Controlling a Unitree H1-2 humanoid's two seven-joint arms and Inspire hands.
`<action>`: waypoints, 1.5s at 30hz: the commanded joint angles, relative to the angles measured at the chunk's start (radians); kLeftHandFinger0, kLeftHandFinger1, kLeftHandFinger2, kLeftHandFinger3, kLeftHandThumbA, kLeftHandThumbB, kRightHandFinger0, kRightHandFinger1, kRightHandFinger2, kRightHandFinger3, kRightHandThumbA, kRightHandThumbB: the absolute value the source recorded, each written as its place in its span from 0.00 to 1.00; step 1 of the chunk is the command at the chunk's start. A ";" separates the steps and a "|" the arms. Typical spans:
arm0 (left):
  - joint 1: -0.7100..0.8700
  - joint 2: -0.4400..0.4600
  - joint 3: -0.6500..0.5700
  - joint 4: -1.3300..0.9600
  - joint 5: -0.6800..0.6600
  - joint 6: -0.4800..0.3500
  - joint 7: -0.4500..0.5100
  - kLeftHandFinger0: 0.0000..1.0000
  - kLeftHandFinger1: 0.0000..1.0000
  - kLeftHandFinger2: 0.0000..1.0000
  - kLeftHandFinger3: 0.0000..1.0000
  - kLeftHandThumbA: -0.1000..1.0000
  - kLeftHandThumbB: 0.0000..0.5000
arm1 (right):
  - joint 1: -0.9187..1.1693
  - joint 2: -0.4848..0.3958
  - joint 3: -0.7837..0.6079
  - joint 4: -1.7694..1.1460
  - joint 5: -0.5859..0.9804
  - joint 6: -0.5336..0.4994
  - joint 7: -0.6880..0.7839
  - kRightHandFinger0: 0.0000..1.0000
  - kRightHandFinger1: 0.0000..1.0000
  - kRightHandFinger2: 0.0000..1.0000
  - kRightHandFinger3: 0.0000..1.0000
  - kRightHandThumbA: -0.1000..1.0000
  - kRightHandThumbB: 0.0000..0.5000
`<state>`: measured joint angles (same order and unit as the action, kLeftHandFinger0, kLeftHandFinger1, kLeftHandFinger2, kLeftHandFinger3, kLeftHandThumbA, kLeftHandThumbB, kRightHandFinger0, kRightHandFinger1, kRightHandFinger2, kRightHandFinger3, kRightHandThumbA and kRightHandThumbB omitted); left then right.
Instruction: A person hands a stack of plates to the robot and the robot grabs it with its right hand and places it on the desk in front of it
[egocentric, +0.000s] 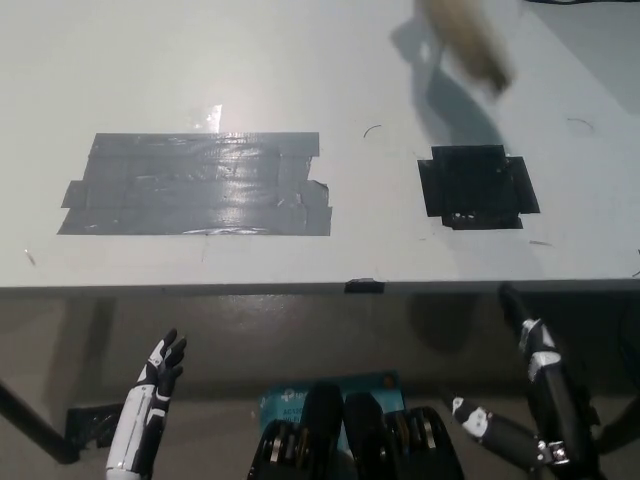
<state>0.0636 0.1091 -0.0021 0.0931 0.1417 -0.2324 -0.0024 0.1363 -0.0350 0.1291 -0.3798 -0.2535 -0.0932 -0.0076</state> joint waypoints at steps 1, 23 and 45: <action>-0.004 0.005 0.004 -0.005 0.007 -0.054 0.018 1.00 1.00 1.00 1.00 1.00 0.48 | -0.114 0.036 -0.034 -0.167 -0.307 -0.100 -0.104 1.00 1.00 1.00 1.00 0.88 0.50; -0.009 -0.001 0.002 0.000 0.009 -0.062 0.016 1.00 1.00 1.00 1.00 1.00 0.49 | -0.557 0.050 -0.058 0.154 -0.530 0.079 -0.176 1.00 1.00 1.00 1.00 1.00 0.61; -0.019 0.004 0.005 0.000 0.010 -0.062 0.012 1.00 1.00 1.00 1.00 1.00 0.49 | -0.936 -0.005 -0.028 0.701 -0.544 0.138 -0.338 1.00 1.00 1.00 1.00 0.87 0.80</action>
<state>0.0501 0.1050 0.0035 0.1134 0.1443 -0.2547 -0.0026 -0.6954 -0.0244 0.0863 0.2637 -0.7679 0.0277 -0.2624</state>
